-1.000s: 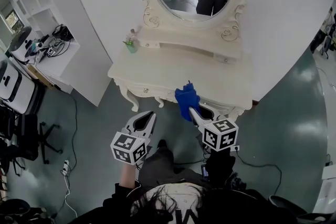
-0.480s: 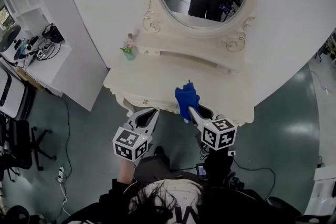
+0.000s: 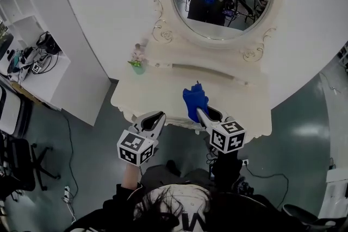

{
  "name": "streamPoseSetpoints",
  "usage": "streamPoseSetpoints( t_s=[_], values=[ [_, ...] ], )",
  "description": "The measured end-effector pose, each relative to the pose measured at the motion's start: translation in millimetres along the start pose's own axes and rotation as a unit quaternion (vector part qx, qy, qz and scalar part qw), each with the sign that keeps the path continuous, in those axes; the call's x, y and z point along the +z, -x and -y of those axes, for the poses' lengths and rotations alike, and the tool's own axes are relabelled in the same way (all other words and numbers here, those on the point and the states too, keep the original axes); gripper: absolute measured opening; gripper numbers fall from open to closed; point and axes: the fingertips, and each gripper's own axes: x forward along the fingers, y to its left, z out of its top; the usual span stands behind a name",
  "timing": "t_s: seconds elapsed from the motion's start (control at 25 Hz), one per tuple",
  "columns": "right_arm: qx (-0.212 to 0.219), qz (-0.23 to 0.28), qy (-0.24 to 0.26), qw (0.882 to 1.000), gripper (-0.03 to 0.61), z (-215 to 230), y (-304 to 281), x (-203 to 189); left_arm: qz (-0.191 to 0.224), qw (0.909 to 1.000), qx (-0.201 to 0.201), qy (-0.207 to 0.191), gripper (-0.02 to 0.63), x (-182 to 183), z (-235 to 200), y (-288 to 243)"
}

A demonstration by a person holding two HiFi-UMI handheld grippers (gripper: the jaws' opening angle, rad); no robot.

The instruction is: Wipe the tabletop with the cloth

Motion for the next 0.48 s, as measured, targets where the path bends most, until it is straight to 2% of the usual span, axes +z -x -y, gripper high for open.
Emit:
streamPoseSetpoints(
  t_s=[0.48],
  values=[
    [-0.002, -0.028, 0.033, 0.999, 0.087, 8.7, -75.1, 20.8, -0.013, 0.9992, 0.012, 0.036, 0.003, -16.0, -48.6, 5.0]
  ],
)
